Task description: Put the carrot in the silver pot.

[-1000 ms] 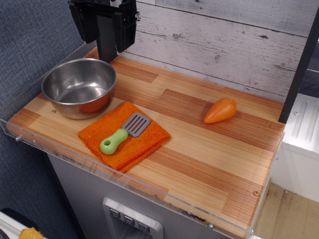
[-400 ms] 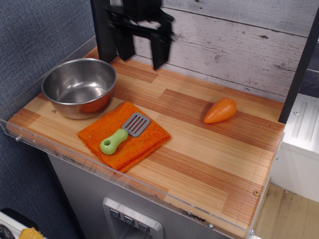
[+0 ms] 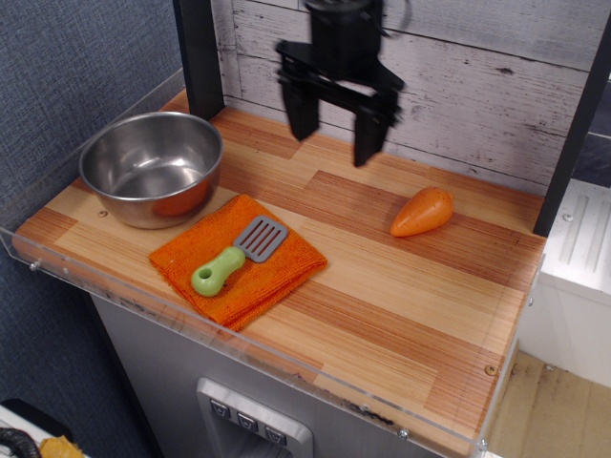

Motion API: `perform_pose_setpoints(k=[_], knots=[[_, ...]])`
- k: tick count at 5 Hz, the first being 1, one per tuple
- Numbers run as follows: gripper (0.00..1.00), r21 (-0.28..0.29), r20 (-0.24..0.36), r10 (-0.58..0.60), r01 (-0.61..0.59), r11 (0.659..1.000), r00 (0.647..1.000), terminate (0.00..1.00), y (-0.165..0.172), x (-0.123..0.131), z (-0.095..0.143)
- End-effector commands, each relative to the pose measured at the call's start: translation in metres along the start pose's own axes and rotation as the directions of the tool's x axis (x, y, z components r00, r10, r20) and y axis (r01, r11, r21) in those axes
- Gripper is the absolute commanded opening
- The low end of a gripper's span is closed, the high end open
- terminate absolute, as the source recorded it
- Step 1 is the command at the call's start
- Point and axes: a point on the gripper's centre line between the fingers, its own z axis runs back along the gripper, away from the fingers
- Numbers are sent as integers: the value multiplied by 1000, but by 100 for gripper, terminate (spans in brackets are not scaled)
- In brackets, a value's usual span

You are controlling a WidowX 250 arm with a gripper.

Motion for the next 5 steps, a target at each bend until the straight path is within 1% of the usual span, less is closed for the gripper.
perform_pose_setpoints(k=[1,2,3,4,5], knots=[[100,34,57,-74,72,997,996,0,-20,37,-12],[100,5,56,-100,99,995,993,0,-31,47,-23],[100,-25,54,-117,118,993,992,0,-40,51,-30],[100,-39,44,-123,124,991,991,0,-43,50,-36],[100,-46,11,-111,111,993,994,0,-44,47,-50]])
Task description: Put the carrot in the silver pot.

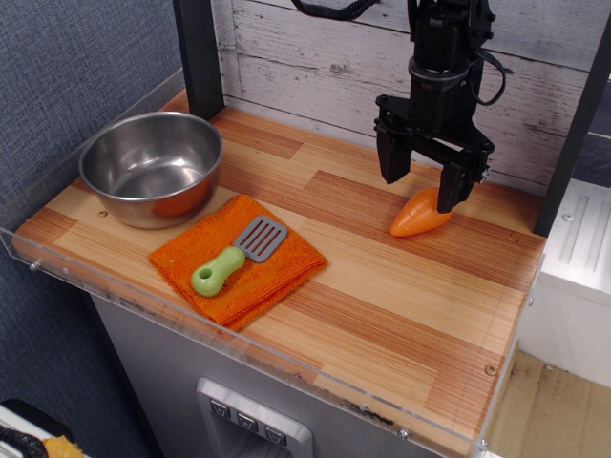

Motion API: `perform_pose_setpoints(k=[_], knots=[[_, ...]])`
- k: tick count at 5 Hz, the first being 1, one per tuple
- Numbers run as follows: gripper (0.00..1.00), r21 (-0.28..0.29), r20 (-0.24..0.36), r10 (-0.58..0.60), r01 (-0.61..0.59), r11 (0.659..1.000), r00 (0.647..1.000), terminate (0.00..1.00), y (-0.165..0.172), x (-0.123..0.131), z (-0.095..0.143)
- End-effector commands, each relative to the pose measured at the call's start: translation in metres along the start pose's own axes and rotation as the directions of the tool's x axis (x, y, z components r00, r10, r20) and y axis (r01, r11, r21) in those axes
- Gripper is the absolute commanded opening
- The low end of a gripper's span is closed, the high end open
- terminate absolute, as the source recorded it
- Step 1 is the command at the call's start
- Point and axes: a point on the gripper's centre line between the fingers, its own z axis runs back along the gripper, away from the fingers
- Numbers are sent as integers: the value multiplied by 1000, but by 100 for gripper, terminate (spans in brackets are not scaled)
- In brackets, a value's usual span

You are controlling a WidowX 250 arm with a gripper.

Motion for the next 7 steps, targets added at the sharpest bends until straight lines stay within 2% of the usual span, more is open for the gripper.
perform_pose_setpoints(k=[1,2,3,5,6,7], knots=[[100,3,-24,8,-8,1000,1000,0,-3,0,-8],[100,4,-39,3,-3,1000,999,0,-3,-4,-11],[0,-1,-25,4,-4,1000,1000,0,0,-6,2],[0,-69,35,-34,36,997,999,0,0,-8,47],[0,-72,97,-40,47,996,994,0,22,-28,99],[0,-22,106,18,-16,1000,994,0,57,-64,148]])
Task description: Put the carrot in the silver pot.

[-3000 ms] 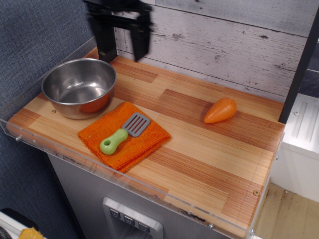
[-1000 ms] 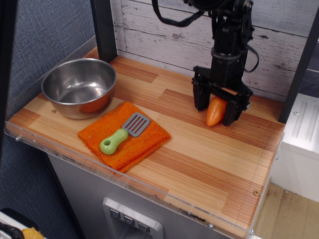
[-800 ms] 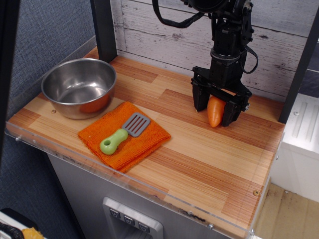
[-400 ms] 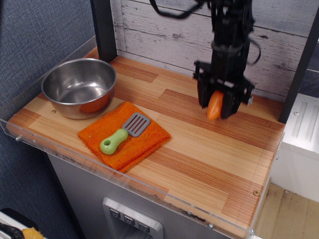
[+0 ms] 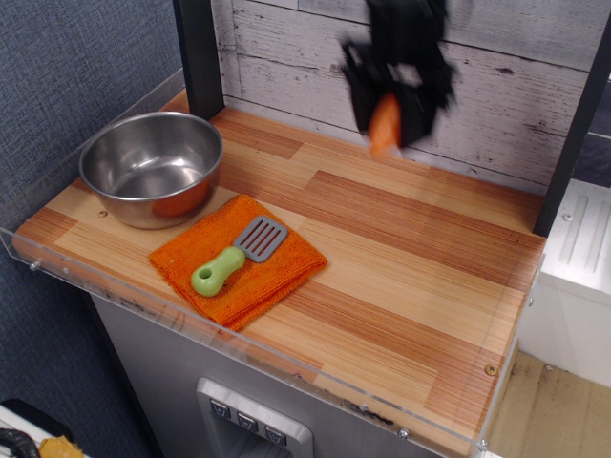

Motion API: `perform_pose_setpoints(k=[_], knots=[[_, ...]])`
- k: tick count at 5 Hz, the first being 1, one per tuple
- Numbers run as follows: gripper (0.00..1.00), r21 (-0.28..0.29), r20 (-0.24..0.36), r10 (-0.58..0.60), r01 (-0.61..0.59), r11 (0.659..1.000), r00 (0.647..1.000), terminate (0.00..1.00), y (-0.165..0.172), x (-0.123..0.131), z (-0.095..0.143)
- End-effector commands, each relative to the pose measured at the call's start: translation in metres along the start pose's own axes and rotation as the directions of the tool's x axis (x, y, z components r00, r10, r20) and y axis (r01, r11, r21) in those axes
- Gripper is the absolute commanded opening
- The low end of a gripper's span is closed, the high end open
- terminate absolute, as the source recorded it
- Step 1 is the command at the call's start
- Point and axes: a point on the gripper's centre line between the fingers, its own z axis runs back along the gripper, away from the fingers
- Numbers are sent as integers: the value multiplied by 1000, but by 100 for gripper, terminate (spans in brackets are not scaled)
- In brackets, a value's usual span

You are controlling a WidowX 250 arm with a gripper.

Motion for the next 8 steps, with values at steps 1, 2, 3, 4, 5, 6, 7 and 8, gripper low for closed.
perform_pose_setpoints(k=[1,2,3,4,5,6,7,8], knots=[[0,126,6,100,-100,987,995,0,55,-77,76],[0,157,-53,145,-135,978,988,0,91,-117,63],[0,206,-47,191,-178,962,980,0,102,-132,41],[0,244,-35,213,-198,949,976,0,114,-133,24],[0,249,6,241,-235,939,970,0,132,-130,0],[0,236,4,268,-262,936,963,0,147,-125,-11],[0,210,-14,284,-275,938,959,0,155,-126,-20],[0,192,-26,291,-281,940,956,0,157,-128,-25]])
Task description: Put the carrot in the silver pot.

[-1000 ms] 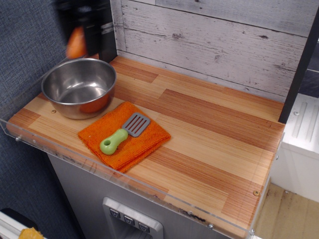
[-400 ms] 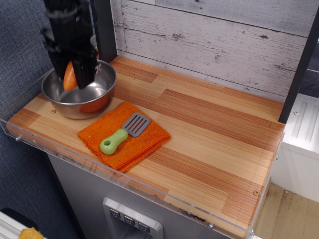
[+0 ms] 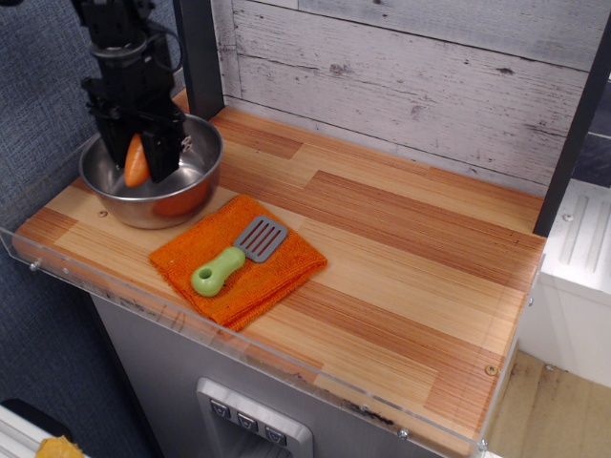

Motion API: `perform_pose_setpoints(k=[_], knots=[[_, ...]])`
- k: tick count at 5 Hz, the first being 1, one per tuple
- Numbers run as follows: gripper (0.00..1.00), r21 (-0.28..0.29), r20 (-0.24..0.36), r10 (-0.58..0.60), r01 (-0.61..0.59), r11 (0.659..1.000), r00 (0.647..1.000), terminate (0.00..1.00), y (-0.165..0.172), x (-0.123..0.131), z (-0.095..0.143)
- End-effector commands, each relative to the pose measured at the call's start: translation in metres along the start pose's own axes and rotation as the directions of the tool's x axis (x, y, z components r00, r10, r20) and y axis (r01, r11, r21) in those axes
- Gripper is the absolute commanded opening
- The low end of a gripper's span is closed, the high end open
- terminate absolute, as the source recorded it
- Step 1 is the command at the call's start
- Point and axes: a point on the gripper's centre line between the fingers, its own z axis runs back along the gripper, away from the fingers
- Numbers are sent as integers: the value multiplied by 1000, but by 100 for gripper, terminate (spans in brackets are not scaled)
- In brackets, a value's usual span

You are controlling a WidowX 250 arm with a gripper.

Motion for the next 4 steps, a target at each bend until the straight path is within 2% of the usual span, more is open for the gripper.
perform_pose_setpoints(k=[1,2,3,4], knots=[[0,4,7,17,-17,1000,1000,0,3,0,11],[0,-9,3,24,-24,1000,1000,0,1,0,10],[100,-20,-1,30,-30,999,1000,0,0,0,10],[100,-20,-8,14,-14,1000,1000,0,-1,2,13]])
